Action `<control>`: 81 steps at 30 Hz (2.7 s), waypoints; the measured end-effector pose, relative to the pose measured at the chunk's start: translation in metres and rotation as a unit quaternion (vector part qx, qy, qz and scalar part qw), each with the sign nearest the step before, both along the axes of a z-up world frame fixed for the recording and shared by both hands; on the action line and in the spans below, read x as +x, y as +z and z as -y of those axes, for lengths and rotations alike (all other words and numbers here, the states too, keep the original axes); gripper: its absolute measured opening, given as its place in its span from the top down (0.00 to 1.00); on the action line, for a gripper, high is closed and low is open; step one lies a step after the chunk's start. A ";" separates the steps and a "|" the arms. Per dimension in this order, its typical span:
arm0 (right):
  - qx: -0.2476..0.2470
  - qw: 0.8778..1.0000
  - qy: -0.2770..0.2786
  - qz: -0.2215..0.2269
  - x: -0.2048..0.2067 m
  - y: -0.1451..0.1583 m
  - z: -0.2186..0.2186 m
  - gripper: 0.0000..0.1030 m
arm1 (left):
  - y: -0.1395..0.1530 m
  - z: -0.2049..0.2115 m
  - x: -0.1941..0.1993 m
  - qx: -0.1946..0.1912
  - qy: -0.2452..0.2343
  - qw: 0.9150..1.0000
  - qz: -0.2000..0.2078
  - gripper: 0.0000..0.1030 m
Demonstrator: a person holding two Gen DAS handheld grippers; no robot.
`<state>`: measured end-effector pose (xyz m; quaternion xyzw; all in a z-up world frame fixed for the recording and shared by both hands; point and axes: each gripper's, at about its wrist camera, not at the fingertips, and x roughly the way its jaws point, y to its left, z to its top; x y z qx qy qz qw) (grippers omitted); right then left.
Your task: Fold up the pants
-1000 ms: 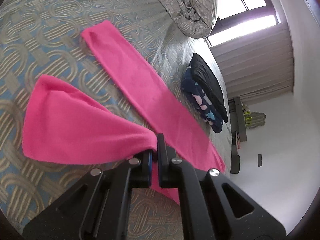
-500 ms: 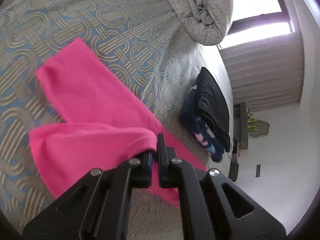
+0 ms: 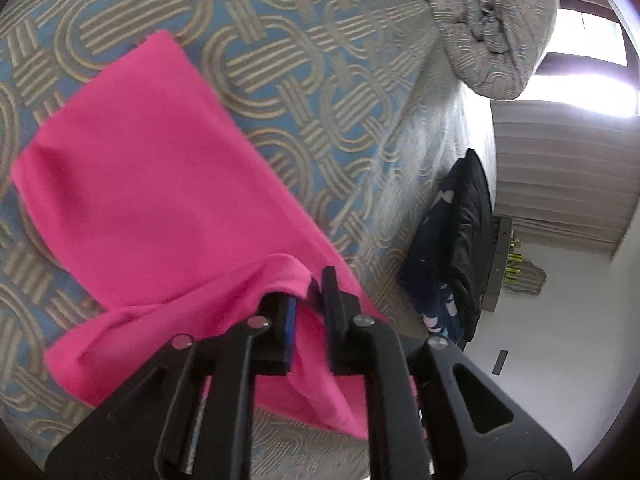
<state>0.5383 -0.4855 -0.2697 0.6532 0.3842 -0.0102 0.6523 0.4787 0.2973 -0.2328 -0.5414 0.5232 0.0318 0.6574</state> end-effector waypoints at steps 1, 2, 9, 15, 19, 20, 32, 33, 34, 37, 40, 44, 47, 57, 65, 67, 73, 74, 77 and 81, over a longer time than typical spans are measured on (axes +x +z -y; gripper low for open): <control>0.016 1.000 -0.007 -0.001 -0.001 -0.005 0.004 0.87 | 0.003 -0.005 -0.002 0.003 -0.001 1.000 -0.006 0.71; 0.027 1.000 -0.014 0.001 -0.003 -0.007 0.005 0.85 | 0.008 -0.013 -0.004 0.004 0.002 1.000 -0.006 0.67; 0.008 1.000 -0.009 -0.015 0.002 0.003 0.000 0.73 | 0.080 -0.096 -0.046 0.103 0.048 0.993 0.035 0.42; -0.033 0.999 -0.042 0.002 -0.021 0.043 -0.018 0.41 | 0.086 -0.116 -0.094 0.130 0.027 0.989 0.066 0.41; -0.089 0.996 0.023 0.008 -0.031 0.078 -0.062 0.40 | 0.061 -0.091 -0.099 0.125 -0.046 0.988 0.082 0.42; -0.105 0.993 0.053 0.016 -0.031 0.087 -0.080 0.40 | 0.055 -0.083 -0.100 0.123 -0.061 0.987 0.086 0.42; -0.258 0.770 0.551 0.193 -0.038 0.133 -0.485 0.43 | 0.004 -0.061 -0.119 0.135 -0.095 0.959 0.230 0.45; -0.262 0.742 0.582 0.207 -0.039 0.133 -0.523 0.43 | -0.002 -0.061 -0.124 0.152 -0.092 0.956 0.232 0.45; -0.266 0.719 0.604 0.220 -0.043 0.133 -0.555 0.43 | -0.007 -0.062 -0.128 0.168 -0.089 0.953 0.234 0.47; -0.324 0.638 0.646 0.266 -0.047 0.132 -0.643 0.43 | -0.005 -0.058 -0.133 0.176 -0.084 0.946 0.258 0.43; -0.402 0.535 0.671 0.320 -0.054 0.120 -0.711 0.43 | -0.008 -0.061 -0.133 0.157 -0.085 0.946 0.269 0.41; -0.427 0.467 0.712 0.305 -0.044 0.091 -0.774 0.43 | -0.008 -0.068 -0.134 0.136 -0.073 0.945 0.288 0.41; -0.462 0.423 0.722 0.294 -0.042 0.072 -0.791 0.44 | -0.007 -0.069 -0.133 0.131 -0.071 0.944 0.293 0.41; -0.440 0.466 0.733 0.229 -0.024 0.059 -0.779 0.99 | -0.007 -0.076 -0.149 0.119 -0.064 0.942 0.308 0.41; -0.408 0.523 0.693 0.284 -0.042 0.148 -0.741 0.99 | 0.016 -0.070 -0.166 0.119 -0.071 0.915 0.378 0.22; -0.399 0.527 0.687 0.302 -0.050 0.168 -0.734 0.99 | 0.023 -0.065 -0.169 0.115 -0.080 0.904 0.404 0.19; -0.384 0.528 0.676 0.340 -0.073 0.209 -0.715 0.99 | 0.019 -0.065 -0.148 0.053 -0.067 0.913 0.398 0.17; -0.389 0.525 0.677 0.340 -0.074 0.210 -0.715 0.99 | 0.016 -0.066 -0.146 0.047 -0.062 0.917 0.391 0.17; -0.407 0.522 0.678 0.318 -0.068 0.196 -0.717 0.97 | 0.009 -0.073 -0.154 0.059 -0.035 0.926 0.370 0.17; -0.422 0.517 0.685 0.291 -0.057 0.158 -0.727 0.89 | -0.002 -0.097 -0.171 0.031 0.034 0.929 0.367 0.17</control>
